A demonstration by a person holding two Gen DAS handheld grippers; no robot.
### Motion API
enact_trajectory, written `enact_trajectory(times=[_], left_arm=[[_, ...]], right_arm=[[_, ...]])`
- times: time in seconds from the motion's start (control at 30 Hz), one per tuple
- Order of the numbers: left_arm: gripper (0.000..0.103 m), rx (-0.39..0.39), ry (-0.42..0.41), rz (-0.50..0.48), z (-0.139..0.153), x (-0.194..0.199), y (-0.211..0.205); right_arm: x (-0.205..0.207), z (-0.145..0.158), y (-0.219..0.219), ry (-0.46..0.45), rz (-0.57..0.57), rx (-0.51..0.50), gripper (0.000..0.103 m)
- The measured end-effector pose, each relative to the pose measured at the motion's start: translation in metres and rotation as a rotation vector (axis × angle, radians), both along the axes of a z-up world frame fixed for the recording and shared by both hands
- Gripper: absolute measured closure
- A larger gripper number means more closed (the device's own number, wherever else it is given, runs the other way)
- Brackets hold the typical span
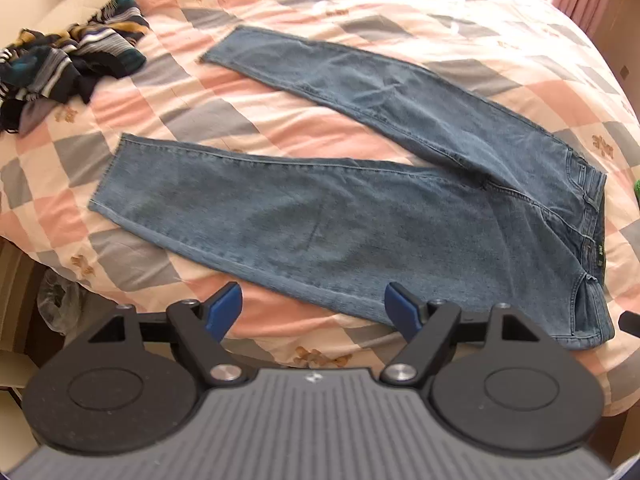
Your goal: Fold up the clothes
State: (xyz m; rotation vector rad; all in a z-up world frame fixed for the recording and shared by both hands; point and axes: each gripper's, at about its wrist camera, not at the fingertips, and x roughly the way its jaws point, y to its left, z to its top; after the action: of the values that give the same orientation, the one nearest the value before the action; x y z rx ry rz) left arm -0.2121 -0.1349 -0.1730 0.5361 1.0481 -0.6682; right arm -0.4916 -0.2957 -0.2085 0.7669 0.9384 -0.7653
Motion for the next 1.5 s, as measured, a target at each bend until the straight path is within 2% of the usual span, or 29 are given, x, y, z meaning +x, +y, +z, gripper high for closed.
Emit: enact_trajectory(times=[0.17,0.4,0.87,1.2,1.5], left_arm=[[0.024,0.014,-0.013,-0.01,0.005,-0.006,0.013],[0.024,0.051,-0.013,-0.042,0.001,-0.015,0.026],[0.024,0.071,-0.003,-0.109,-0.004,-0.03,0.017],[0.024,0.085,-0.024,-0.061,-0.005,-0.004,0.028],[0.023,0.091,-0.024,-0.027,-0.007,0.039,0.04]], right_arm=[[-0.002,0.005,0.011,0.032,0.024,-0.001,0.017],[-0.017,-0.003,0.018,0.078,0.006,0.031,0.016],[-0.038,-0.007,0.016,0.085,-0.042,0.047,0.015],[-0.017,0.001,0.023,0.12,-0.013,-0.007,0.013],[0.019,0.001,0.018,0.13,0.01,-0.005,0.013]])
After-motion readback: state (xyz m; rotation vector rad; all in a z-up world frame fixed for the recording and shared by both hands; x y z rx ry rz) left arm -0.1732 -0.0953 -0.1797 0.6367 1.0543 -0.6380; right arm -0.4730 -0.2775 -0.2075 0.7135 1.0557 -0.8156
